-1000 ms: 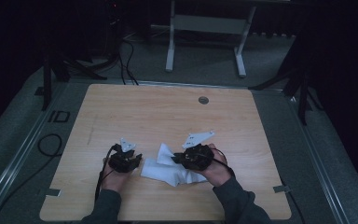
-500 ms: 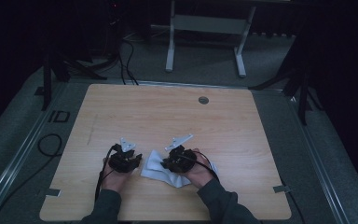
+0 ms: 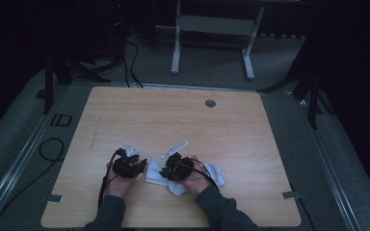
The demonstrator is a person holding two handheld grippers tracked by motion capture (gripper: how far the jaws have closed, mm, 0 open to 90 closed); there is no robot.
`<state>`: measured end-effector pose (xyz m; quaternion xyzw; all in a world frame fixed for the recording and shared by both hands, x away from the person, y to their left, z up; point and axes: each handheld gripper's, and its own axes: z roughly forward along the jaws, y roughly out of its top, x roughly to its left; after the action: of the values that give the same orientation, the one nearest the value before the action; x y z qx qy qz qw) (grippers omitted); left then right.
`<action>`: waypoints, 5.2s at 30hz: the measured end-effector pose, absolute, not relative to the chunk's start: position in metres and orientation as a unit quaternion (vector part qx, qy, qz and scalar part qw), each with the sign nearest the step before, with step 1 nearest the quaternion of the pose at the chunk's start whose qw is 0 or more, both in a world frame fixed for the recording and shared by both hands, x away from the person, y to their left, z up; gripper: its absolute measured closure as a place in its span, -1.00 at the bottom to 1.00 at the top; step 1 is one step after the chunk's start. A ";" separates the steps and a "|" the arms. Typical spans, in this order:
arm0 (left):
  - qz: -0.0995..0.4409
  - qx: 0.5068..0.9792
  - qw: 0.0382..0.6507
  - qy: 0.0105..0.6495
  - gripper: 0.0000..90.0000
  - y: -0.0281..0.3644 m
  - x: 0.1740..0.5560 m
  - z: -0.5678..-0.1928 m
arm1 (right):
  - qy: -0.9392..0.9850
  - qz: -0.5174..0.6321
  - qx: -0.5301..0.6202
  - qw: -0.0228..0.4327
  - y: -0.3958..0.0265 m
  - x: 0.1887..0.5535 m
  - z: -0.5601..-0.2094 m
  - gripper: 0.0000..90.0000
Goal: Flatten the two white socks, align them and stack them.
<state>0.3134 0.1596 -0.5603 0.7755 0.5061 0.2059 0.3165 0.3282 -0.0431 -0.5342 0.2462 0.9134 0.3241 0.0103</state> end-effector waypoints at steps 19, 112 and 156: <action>0.194 0.783 0.376 0.457 0.79 0.141 0.291 -0.541 | 0.922 0.301 0.243 0.037 -0.042 0.328 -0.541 0.25; 0.179 0.809 0.340 0.444 0.91 0.127 0.294 -0.552 | 0.819 0.365 0.416 0.151 -0.236 0.314 -0.503 0.94; 0.184 0.796 0.366 0.446 0.71 0.130 0.296 -0.550 | 0.782 0.406 0.454 0.129 -0.249 0.327 -0.522 0.08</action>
<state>0.2963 0.1299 -0.5498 0.7957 0.4463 0.1836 0.3661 0.3273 -0.2492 -0.5223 0.4541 0.7825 0.4062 0.1286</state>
